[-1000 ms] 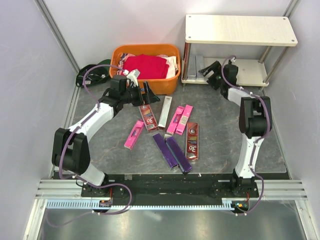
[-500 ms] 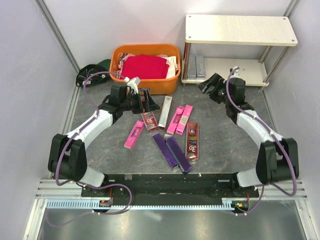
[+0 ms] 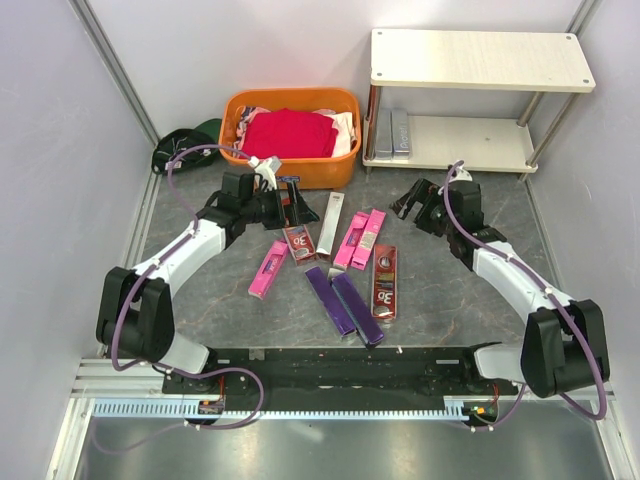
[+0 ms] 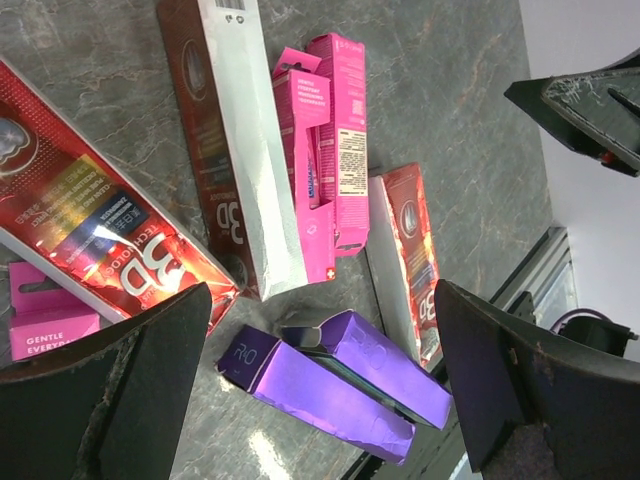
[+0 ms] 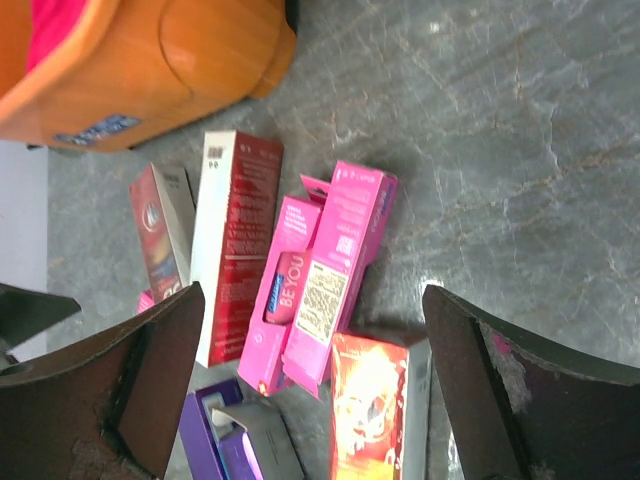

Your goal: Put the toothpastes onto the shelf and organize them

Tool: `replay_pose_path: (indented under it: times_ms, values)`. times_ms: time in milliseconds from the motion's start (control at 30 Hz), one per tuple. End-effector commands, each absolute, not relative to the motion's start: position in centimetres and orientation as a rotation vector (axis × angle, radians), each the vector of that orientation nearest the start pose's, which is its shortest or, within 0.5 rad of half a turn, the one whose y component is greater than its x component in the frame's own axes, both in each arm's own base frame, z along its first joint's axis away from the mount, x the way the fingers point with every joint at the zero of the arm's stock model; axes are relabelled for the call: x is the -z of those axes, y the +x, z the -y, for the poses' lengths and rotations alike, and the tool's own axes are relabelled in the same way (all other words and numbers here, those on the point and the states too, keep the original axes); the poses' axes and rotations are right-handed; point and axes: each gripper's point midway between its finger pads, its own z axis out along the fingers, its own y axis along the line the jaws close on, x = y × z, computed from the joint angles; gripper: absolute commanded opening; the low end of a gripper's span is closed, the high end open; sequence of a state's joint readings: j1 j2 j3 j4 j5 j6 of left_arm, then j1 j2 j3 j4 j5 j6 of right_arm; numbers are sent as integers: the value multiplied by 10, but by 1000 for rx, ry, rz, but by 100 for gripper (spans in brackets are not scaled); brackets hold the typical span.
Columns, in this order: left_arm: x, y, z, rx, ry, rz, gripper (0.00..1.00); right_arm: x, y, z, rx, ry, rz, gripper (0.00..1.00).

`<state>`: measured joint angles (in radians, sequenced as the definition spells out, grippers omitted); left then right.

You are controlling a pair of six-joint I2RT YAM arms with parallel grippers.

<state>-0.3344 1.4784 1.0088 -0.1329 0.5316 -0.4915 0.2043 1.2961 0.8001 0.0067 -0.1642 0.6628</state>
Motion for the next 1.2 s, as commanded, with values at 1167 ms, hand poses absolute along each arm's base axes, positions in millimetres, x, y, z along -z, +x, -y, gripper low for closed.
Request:
replay_pose_path:
  times_ms: [1167]
  values:
    - [-56, 424, 294, 281, 352, -2426, 87, -168, 341, -143, -764, 331, -2148, 98]
